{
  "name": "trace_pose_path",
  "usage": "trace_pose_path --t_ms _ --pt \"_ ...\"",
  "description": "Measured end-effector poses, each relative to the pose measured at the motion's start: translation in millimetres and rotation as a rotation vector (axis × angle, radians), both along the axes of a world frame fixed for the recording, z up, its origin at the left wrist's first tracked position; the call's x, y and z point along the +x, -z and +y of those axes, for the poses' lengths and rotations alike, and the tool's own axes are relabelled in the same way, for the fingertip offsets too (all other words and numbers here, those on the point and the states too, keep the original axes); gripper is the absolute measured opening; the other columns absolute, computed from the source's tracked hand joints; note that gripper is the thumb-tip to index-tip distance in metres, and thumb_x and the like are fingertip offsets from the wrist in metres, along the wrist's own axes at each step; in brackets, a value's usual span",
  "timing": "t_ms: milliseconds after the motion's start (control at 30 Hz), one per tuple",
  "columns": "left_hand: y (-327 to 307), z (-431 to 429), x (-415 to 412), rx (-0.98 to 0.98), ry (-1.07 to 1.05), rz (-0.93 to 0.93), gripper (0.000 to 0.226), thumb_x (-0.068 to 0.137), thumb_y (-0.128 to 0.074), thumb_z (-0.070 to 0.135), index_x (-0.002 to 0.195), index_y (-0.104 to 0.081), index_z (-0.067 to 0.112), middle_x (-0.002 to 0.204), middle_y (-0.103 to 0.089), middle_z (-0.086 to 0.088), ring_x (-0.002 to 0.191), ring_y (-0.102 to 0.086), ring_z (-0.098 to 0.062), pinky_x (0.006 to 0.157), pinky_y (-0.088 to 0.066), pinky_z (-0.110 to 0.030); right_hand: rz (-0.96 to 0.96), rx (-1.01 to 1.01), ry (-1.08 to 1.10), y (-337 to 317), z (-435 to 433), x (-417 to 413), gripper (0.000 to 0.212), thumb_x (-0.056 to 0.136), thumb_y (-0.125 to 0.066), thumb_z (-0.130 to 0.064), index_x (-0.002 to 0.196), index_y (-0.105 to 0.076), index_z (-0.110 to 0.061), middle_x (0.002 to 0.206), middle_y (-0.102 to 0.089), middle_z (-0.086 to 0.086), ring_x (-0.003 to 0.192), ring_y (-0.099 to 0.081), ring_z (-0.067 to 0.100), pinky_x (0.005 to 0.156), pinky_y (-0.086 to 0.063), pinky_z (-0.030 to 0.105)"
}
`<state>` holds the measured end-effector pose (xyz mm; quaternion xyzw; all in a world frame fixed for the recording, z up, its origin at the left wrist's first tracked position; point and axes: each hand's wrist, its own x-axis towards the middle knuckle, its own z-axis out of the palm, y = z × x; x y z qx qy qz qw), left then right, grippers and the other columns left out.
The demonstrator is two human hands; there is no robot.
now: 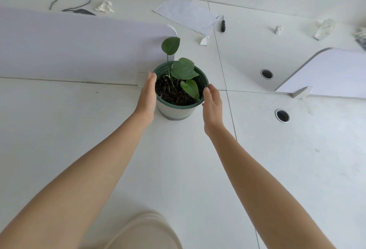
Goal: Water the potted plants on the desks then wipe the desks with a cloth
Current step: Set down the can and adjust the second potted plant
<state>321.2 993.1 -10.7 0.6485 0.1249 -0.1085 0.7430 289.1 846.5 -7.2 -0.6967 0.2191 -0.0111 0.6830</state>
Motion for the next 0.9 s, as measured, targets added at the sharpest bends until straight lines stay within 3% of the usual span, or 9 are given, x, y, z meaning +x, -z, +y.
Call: trace_pose_path --t_ms 100,167,267,467,567,633,700,767,900 --pt "4 -4 -4 -0.052 0.002 0.029 0.1 0.061 -0.039 0.067 0.147 -0.023 0.017 0.155 -0.027 -0.002 0.141 -0.026 -0.013 0.118 -0.019 -0.04 -0.01 -0.003 -0.028 -2 -4 1 0.039 0.098 -0.035 -0.024 0.135 -0.04 -0.014 0.11 -0.053 -0.011 0.099 -0.05 0.003 0.076 -0.039 0.011" --pt "-4 -10 -15 -0.059 0.016 0.028 0.085 0.076 -0.037 0.058 0.149 -0.014 0.02 0.157 -0.02 0.0 0.143 -0.02 -0.013 0.118 -0.014 -0.039 0.006 0.012 -0.03 -5 -9 6 0.038 0.098 -0.034 -0.026 0.133 -0.042 -0.013 0.122 -0.053 -0.001 0.111 -0.049 0.012 0.09 -0.041 0.02" --pt "0 -19 -33 -0.022 0.024 0.0 0.058 0.097 -0.025 0.033 0.148 0.0 0.024 0.158 -0.007 0.007 0.144 -0.009 -0.009 0.115 -0.007 -0.031 0.037 -0.001 -0.101 -13 -20 15 0.031 0.098 -0.031 -0.031 0.114 -0.054 -0.018 0.11 -0.057 -0.002 0.106 -0.05 0.015 0.092 -0.042 0.028" --pt "8 -6 -24 0.026 -0.039 0.019 0.056 0.095 -0.022 0.043 0.147 -0.02 0.023 0.156 -0.017 0.008 0.143 -0.013 -0.008 0.118 -0.008 -0.039 0.077 0.032 -0.078 -18 -32 5 0.047 0.097 -0.023 -0.046 0.135 -0.038 -0.022 0.139 -0.042 0.0 0.125 -0.04 0.017 0.113 -0.026 0.042" --pt "-3 -8 -12 -0.013 -0.042 0.03 0.034 0.093 -0.024 0.04 0.101 -0.056 0.029 0.114 -0.057 0.013 0.119 -0.041 -0.009 0.105 -0.03 -0.034 0.037 0.097 -0.074 -10 -21 -7 0.049 0.097 -0.022 -0.044 0.135 -0.039 -0.019 0.14 -0.045 -0.001 0.129 -0.04 0.016 0.113 -0.027 0.04" --pt "-9 -14 -10 -0.051 -0.04 0.028 0.03 0.091 -0.027 0.036 0.085 -0.056 0.029 0.088 -0.059 0.014 0.1 -0.048 -0.008 0.081 -0.037 -0.025 0.031 0.126 -0.055 -4 -15 -6 0.053 0.096 -0.024 -0.047 0.139 -0.038 -0.019 0.145 -0.041 -0.002 0.132 -0.037 0.014 0.114 -0.025 0.04" --pt "-5 -17 -13 -0.066 -0.066 0.016 0.037 0.092 -0.027 0.03 0.111 -0.057 0.023 0.1 -0.061 0.012 0.099 -0.049 -0.006 0.074 -0.036 -0.022 0.063 0.15 -0.054 -1 -8 -1 0.059 0.091 -0.027 -0.054 0.141 -0.035 -0.024 0.149 -0.036 -0.005 0.136 -0.031 0.013 0.115 -0.022 0.043" --pt "-2 -20 -21 -0.111 -0.101 0.018 0.048 0.093 -0.028 0.027 0.139 -0.038 0.019 0.128 -0.053 0.007 0.111 -0.046 -0.006 0.08 -0.034 -0.02 0.085 0.16 -0.058 -2 -6 9 0.059 0.09 -0.028 -0.055 0.14 -0.037 -0.025 0.147 -0.038 -0.005 0.136 -0.033 0.014 0.115 -0.023 0.042" --pt "-1 -21 -38 -0.167 -0.108 0.01 0.067 0.087 -0.035 0.032 0.149 -0.013 0.019 0.155 -0.021 0.006 0.141 -0.02 -0.007 0.108 -0.014 -0.027 0.123 0.119 -0.139 -20 -15 26 0.057 0.094 -0.024 -0.052 0.132 -0.047 -0.016 0.131 -0.051 -0.003 0.119 -0.044 0.015 0.108 -0.03 0.035"
